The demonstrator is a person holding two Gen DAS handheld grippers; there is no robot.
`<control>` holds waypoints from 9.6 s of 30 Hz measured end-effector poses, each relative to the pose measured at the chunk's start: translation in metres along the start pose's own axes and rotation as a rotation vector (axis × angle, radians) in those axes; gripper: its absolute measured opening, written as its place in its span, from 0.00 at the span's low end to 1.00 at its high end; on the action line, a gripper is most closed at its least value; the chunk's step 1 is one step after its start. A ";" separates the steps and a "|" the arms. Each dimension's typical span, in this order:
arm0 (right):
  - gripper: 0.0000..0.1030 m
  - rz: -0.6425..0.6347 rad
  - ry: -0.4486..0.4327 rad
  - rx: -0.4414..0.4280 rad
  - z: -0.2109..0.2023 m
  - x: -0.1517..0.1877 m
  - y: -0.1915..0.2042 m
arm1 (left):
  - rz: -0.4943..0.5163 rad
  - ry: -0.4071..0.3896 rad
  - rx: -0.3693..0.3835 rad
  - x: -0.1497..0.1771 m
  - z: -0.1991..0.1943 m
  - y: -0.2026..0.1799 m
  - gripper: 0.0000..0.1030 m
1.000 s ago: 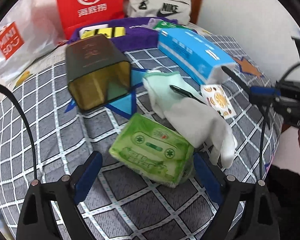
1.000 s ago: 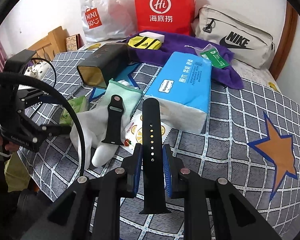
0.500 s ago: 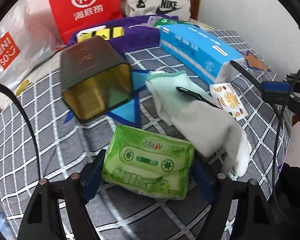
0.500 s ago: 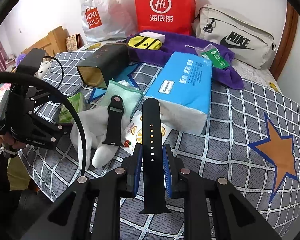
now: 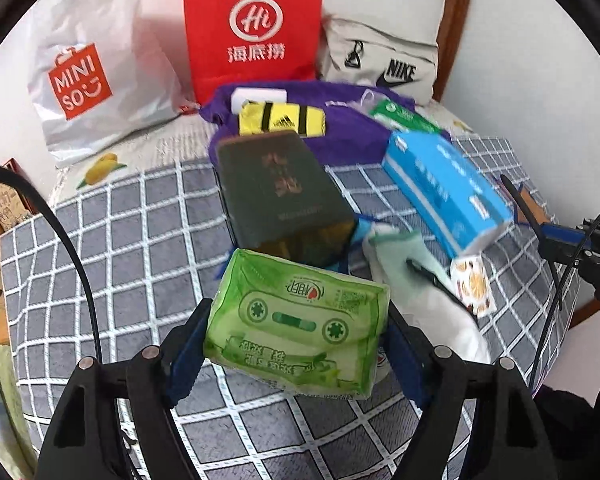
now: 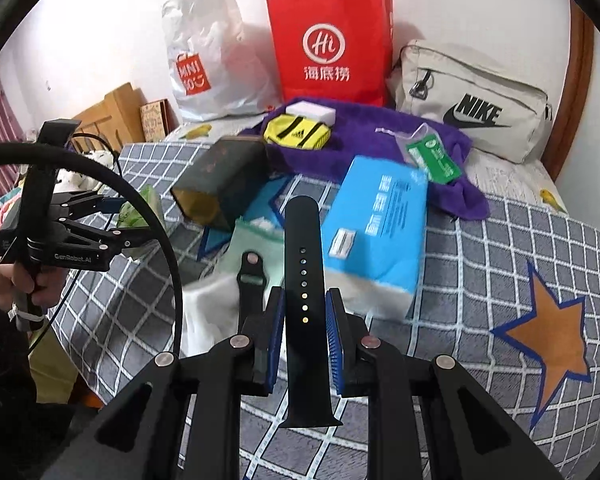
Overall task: Organize soft objects
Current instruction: 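Grasp the green cassette-print packet with the left gripper while the right gripper holds the strap, then carry the green packet and black strap over the purple towel with both grippers, then open the right gripper to drop the strap while the left gripper releases the green packet, then grasp the fruit-print sachet with the right gripper while the left gripper reaches the white glove, then close the left gripper on the white glove and lift it, then carry the white glove and fruit-print sachet over the purple towel with both grippers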
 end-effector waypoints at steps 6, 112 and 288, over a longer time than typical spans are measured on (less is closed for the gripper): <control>0.20 0.010 -0.003 0.011 -0.001 -0.010 -0.009 | -0.023 -0.027 0.008 -0.018 -0.012 0.003 0.76; 0.42 0.111 0.168 -0.010 0.203 -0.129 -0.172 | -0.084 0.080 0.081 -0.208 0.139 -0.015 0.76; 0.05 0.100 -0.063 -0.029 -0.013 -0.021 -0.031 | -0.096 -0.064 0.273 -0.057 -0.069 -0.066 0.14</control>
Point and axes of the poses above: each gripper's, at about its wrist camera, not at the fingertips, and z roughly the way its jaws point, y to its left, x to its underside, the point moved 10 cm from there along z, roughly the way its jaws point, and after that the axes turned 12 degrees about -z, right-handed, at the moved point
